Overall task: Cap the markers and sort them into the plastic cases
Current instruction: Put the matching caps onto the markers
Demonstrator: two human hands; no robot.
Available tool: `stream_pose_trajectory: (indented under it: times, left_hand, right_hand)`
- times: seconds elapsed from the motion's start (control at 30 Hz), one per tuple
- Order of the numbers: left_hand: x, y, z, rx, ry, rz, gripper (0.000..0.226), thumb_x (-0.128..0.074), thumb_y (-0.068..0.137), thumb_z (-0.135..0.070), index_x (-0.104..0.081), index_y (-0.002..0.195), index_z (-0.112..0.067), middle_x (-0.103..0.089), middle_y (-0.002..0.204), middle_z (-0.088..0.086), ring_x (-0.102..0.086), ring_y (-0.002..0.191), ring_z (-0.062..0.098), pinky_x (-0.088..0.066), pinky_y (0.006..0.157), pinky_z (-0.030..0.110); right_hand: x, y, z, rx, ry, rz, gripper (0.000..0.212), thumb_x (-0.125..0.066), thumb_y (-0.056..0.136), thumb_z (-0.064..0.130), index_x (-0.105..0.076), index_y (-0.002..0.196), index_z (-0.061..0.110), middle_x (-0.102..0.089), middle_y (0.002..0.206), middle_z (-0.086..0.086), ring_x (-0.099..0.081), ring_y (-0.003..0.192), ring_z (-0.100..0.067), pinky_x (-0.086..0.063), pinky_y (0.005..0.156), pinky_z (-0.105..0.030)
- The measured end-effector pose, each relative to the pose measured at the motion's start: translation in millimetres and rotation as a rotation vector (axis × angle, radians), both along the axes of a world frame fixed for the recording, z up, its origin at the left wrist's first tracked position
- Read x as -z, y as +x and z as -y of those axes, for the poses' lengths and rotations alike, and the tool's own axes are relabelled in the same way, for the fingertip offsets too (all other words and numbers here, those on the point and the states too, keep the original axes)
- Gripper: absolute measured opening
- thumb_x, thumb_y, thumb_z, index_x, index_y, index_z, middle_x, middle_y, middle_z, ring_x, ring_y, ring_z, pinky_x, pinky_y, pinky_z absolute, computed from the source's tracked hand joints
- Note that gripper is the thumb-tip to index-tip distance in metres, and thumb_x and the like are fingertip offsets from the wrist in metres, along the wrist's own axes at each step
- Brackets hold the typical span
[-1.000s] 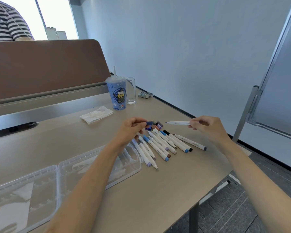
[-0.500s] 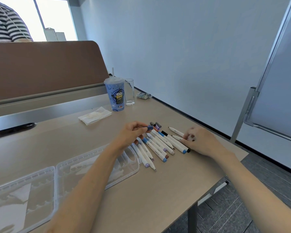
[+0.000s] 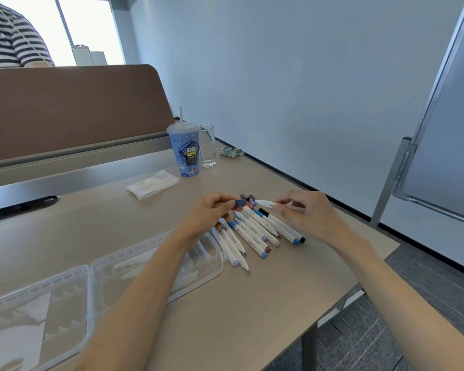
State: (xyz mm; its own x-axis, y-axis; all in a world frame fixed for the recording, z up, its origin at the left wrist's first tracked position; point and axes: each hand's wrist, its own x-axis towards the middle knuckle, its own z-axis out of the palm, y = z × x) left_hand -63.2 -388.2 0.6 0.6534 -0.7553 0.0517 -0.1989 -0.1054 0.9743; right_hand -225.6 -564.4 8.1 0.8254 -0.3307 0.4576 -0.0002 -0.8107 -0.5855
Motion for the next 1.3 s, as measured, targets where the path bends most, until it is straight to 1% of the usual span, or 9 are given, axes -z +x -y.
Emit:
stream_pose_trajectory:
  times: [0.27, 0.5, 0.63, 0.7, 0.77, 0.87, 1.0, 1.1, 1.3]
  left_hand:
    - [-1, -3, 3, 0.049, 0.034, 0.062, 0.012, -0.052, 0.098, -0.017, -0.062, 0.105, -0.017, -0.073, 0.088, -0.008, -0.056, 0.065, 0.007, -0.044, 0.052, 0.020]
    - [-4, -7, 12, 0.002, -0.033, 0.227, 0.013, -0.051, 0.096, -0.002, -0.063, 0.100, -0.006, -0.069, 0.079, 0.000, -0.053, 0.056, -0.001, -0.041, 0.049, 0.012]
    - [-15, -4, 20, -0.013, -0.106, 0.325, 0.015, -0.049, 0.096, 0.001, -0.062, 0.101, -0.004, -0.065, 0.079, -0.002, -0.055, 0.055, -0.006, -0.041, 0.051, 0.008]
    - [-18, 5, 25, 0.061, -0.008, 0.401, 0.017, -0.049, 0.097, -0.004, -0.064, 0.105, -0.007, -0.065, 0.079, -0.007, -0.056, 0.058, -0.007, -0.041, 0.055, 0.007]
    - [-12, 21, 34, 0.073, 0.129, 0.519, 0.021, -0.048, 0.099, -0.011, -0.064, 0.111, -0.015, -0.067, 0.089, -0.009, -0.061, 0.078, -0.005, -0.046, 0.071, 0.014]
    - [-1, 44, 48, -0.009, 0.272, 0.699, 0.030, -0.044, 0.098, -0.006, -0.063, 0.118, -0.018, -0.065, 0.113, 0.002, -0.059, 0.104, 0.011, -0.041, 0.086, 0.020]
    - [-5, 58, 62, 0.111, 0.469, 0.962, 0.035, -0.051, 0.093, 0.001, -0.067, 0.116, -0.020, -0.059, 0.119, 0.001, -0.052, 0.098, 0.009, -0.037, 0.077, 0.015]
    - [-9, 61, 67, 0.172, 0.631, 1.076, 0.029, -0.058, 0.092, -0.008, -0.068, 0.110, -0.027, -0.060, 0.115, -0.003, -0.049, 0.106, 0.016, -0.045, 0.083, 0.031]
    - [-5, 61, 66, 0.157, 0.652, 1.094, 0.023, -0.061, 0.089, -0.009, -0.069, 0.104, -0.025, -0.062, 0.112, -0.004, -0.053, 0.102, 0.017, -0.048, 0.085, 0.036]
  right_hand:
    - [2, 7, -6, -0.002, -0.118, -0.052, 0.018, -0.064, 0.091, 0.031, -0.073, 0.105, 0.025, -0.069, 0.090, 0.015, -0.062, 0.082, -0.006, -0.054, 0.074, -0.034]
    - [3, 19, -14, -0.001, 0.021, 0.009, 0.014, -0.067, 0.089, 0.027, -0.075, 0.101, 0.027, -0.067, 0.080, 0.021, -0.058, 0.076, 0.005, -0.042, 0.064, -0.010]
    - [-6, 24, -15, 0.005, 0.138, 0.076, 0.012, -0.068, 0.089, 0.022, -0.075, 0.095, 0.030, -0.069, 0.076, 0.018, -0.060, 0.073, 0.001, -0.043, 0.062, -0.010]
    - [-5, 23, -7, 0.023, 0.083, 0.047, 0.012, -0.067, 0.089, 0.022, -0.075, 0.094, 0.030, -0.068, 0.075, 0.020, -0.059, 0.073, 0.002, -0.043, 0.062, -0.010]
    - [-1, 23, 5, 0.089, -0.007, -0.025, 0.013, -0.063, 0.092, 0.026, -0.073, 0.099, 0.026, -0.064, 0.080, 0.022, -0.057, 0.075, 0.005, -0.039, 0.063, -0.007]
    - [11, 20, 19, 0.225, -0.026, -0.151, 0.019, -0.058, 0.094, 0.033, -0.070, 0.105, 0.023, -0.062, 0.089, 0.014, -0.055, 0.081, -0.002, -0.039, 0.065, -0.013]
    - [25, 20, 28, 0.292, -0.150, -0.335, 0.019, -0.055, 0.095, 0.037, -0.066, 0.102, 0.024, -0.067, 0.095, 0.003, -0.058, 0.084, -0.014, -0.049, 0.072, -0.028]
    - [28, 19, 34, 0.270, -0.155, -0.368, 0.020, -0.055, 0.094, 0.038, -0.067, 0.101, 0.025, -0.067, 0.097, 0.005, -0.057, 0.084, -0.011, -0.046, 0.074, -0.026]
    - [21, 22, 46, 0.322, -0.088, -0.368, 0.022, -0.060, 0.093, 0.031, -0.067, 0.112, 0.022, -0.065, 0.111, 0.004, -0.054, 0.092, -0.010, -0.043, 0.080, -0.025]
